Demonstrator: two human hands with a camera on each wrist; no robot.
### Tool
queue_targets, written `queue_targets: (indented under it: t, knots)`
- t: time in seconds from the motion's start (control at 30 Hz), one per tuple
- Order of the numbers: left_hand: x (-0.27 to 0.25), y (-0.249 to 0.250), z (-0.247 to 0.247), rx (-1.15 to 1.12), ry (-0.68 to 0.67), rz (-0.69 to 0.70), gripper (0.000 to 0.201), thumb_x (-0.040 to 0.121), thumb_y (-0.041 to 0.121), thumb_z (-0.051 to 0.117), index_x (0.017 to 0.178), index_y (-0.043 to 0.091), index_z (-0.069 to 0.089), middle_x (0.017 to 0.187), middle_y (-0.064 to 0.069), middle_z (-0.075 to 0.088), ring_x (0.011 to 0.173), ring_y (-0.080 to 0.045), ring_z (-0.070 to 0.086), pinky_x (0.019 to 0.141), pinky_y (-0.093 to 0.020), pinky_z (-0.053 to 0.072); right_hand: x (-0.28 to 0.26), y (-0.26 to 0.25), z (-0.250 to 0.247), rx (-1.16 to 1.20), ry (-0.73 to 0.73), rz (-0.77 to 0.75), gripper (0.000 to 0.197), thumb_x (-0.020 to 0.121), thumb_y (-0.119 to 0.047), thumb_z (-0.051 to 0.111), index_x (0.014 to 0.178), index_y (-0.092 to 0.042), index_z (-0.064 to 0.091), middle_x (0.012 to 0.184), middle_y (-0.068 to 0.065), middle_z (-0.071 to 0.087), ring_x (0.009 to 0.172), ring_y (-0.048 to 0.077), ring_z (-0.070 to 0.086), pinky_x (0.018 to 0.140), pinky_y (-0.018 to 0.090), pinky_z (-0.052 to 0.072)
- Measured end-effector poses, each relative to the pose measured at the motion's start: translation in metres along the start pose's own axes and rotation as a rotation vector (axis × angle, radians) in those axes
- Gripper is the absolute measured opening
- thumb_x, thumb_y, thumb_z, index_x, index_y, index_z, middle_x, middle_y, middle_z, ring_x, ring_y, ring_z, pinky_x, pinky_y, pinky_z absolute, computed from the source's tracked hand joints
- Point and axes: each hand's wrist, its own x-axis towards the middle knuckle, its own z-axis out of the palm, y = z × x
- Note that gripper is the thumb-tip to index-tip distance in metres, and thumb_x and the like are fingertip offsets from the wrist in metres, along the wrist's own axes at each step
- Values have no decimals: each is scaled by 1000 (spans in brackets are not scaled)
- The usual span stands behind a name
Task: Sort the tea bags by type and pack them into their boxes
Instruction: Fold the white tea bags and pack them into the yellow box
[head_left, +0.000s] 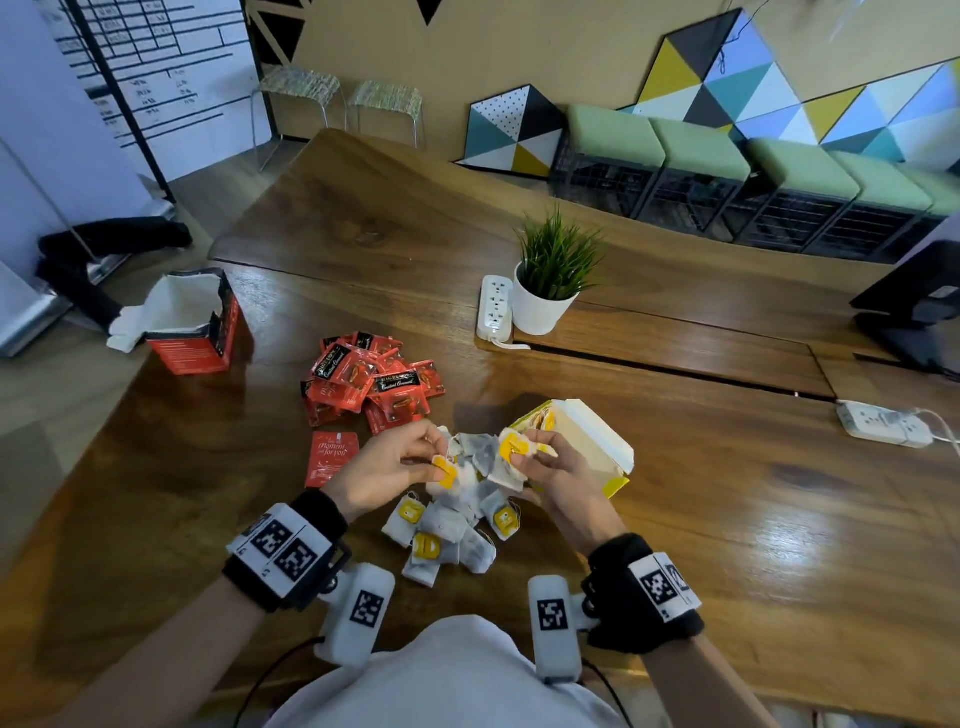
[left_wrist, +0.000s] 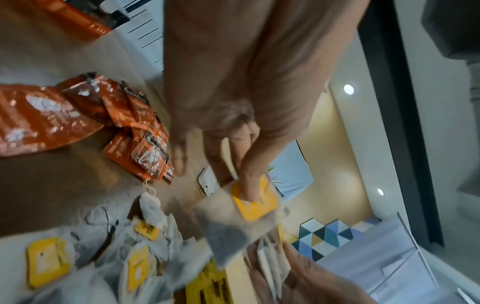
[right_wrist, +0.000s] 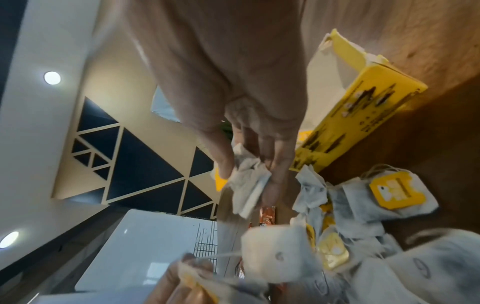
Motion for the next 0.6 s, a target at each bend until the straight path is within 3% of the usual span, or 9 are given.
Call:
queue_targets:
  t: [0.2,0.37,0.47,0.6]
  knots:
    - [-6,19,4,-36,-51,154,32,82,0,63,104,22,57,106,2,68,102,-5,62,88,-24,49,-2,-13,2,-283,-4,-257,17,87,-1,60,101,-11,61,94,2,70,89,11,64,74,21,51]
    - [-10,31,7,-65,-68,234,35,82,-4,62,104,21,57,106,14,67,103,0,60,89,-18,48,-3,-18,-1,-249,-79,-284,13,88,-4,58,99,-11,61,95,5,69,91,18,65,76,27,53]
    - [-12,37,6,-80,-75,276,37,80,-5,63,104,23,58,107,17,66,105,-1,60,90,-17,47,-5,-19,-5,-213,-164,-259,17,89,-3,56,106,-5,58,100,10,69,93,21,65,73,29,54]
    - [-13,43,1,-131,-87,327,35,79,-5,64,104,20,57,105,15,68,102,-2,62,86,-14,47,-10,-24,-15,-196,-285,-268,24,87,-9,60,110,-2,56,105,15,67,98,25,63,81,33,53]
